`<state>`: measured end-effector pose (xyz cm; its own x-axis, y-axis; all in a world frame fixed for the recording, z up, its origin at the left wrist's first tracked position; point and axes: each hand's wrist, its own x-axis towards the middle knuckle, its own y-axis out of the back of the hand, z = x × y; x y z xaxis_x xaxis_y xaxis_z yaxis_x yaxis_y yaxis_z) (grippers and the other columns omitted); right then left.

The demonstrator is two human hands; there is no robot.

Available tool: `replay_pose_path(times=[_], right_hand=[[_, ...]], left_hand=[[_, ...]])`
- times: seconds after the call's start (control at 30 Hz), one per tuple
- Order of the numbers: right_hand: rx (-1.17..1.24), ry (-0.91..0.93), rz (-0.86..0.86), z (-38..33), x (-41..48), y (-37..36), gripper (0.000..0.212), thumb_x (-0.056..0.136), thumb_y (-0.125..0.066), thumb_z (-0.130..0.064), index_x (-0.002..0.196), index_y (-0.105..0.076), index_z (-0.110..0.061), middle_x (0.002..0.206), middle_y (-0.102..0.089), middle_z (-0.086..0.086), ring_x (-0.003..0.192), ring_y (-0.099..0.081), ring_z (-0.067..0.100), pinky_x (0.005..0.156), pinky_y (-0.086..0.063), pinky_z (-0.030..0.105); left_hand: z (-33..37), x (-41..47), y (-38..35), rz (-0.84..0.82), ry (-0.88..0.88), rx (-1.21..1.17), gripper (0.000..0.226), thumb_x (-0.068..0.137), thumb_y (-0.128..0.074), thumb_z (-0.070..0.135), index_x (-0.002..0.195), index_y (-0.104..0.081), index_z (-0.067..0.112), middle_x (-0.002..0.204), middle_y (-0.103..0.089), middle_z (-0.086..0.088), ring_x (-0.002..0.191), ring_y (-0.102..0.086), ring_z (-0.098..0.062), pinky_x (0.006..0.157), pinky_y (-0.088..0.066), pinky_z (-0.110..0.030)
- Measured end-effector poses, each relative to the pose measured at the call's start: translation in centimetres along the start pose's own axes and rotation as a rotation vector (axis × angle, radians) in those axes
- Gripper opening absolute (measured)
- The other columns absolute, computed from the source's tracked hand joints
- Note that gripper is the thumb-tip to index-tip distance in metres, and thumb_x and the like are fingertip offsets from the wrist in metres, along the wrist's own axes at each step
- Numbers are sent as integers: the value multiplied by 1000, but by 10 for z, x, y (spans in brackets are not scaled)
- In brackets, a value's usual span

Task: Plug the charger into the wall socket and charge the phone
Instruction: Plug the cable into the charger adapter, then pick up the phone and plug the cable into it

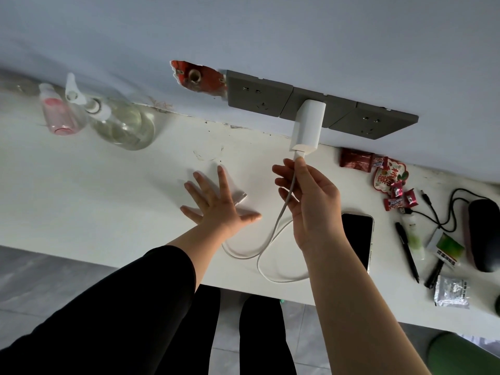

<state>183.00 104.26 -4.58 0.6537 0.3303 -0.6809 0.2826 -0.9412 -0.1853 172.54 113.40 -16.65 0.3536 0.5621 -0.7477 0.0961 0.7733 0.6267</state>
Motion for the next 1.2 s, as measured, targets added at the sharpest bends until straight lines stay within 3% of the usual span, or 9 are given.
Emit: replay_pose_path(times=[0.2, 0.33, 0.43, 0.53, 0.83, 0.9, 1.0, 1.1, 1.2], right_hand=[[-340, -57, -106, 5, 9, 45, 33, 91, -56, -48, 94, -73, -20, 85, -77, 1, 74, -68, 12, 69, -52, 26], [-878, 18, 301, 33, 9, 111, 30, 85, -69, -36, 107, -67, -17, 99, -69, 0, 89, -63, 14, 89, -49, 39], [-1146, -122, 561, 55, 8, 148, 79, 75, -74, -47, 139, -38, -19, 141, -40, 10, 128, -39, 32, 105, -33, 47], [-1177, -315, 601, 74, 10, 160, 107, 66, -77, -58, 147, -20, -17, 148, -26, 12, 134, -29, 33, 104, -30, 48], [-1104, -262, 636, 83, 15, 163, 88, 64, -78, -47, 132, -33, -15, 133, -36, 15, 122, -38, 36, 98, -42, 50], [-1096, -230, 595, 80, 12, 156, 82, 64, -77, -41, 127, -33, -12, 128, -36, 15, 113, -45, 37, 91, -47, 48], [-1050, -160, 530, 76, 6, 143, 84, 62, -78, -38, 127, -34, -10, 122, -35, 13, 103, -52, 35, 78, -44, 37], [-980, -150, 455, 72, 0, 127, 86, 62, -80, -43, 127, -35, -10, 113, -33, 5, 94, -51, 27, 77, -41, 34], [-828, -180, 399, 66, -6, 113, 80, 60, -82, -47, 118, -40, -12, 110, -45, 0, 84, -53, 18, 74, -44, 34]], left_hand=[[1, 0, -1, 14, -1, -12, 145, 42, -68, 80, 124, 47, 45, 142, 49, -10, 133, 41, -36, 102, 7, -74], [1, 1, -3, 49, 15, 5, 145, 41, -68, 80, 121, 48, 47, 146, 45, -12, 135, 38, -37, 102, 4, -74], [-2, 2, -5, 82, 19, 13, 145, 39, -68, 80, 121, 48, 49, 148, 41, -12, 137, 35, -37, 102, 2, -75], [-5, 4, -7, 90, 14, 19, 145, 36, -67, 82, 121, 46, 50, 149, 41, -11, 137, 35, -37, 101, 3, -75], [-6, 3, -11, 108, 9, 45, 142, 39, -64, 84, 129, 40, 48, 151, 37, -12, 139, 31, -37, 103, 0, -74], [-9, -2, -10, 155, -11, 43, 131, 49, -64, 79, 138, 27, 46, 155, 30, -11, 142, 24, -35, 106, -4, -71], [-19, -15, -10, 315, -101, -36, 90, 73, -65, 57, 145, -15, 36, 159, 1, -10, 146, 3, -32, 111, -14, -63], [-28, -26, -9, 444, -175, -19, 40, 84, -63, 35, 119, -52, 20, 144, -35, -11, 133, -27, -34, 105, -30, -50], [-27, -33, -8, 399, -165, 51, 18, 87, -60, 26, 101, -61, 15, 121, -52, -13, 116, -42, -36, 92, -39, -45]])
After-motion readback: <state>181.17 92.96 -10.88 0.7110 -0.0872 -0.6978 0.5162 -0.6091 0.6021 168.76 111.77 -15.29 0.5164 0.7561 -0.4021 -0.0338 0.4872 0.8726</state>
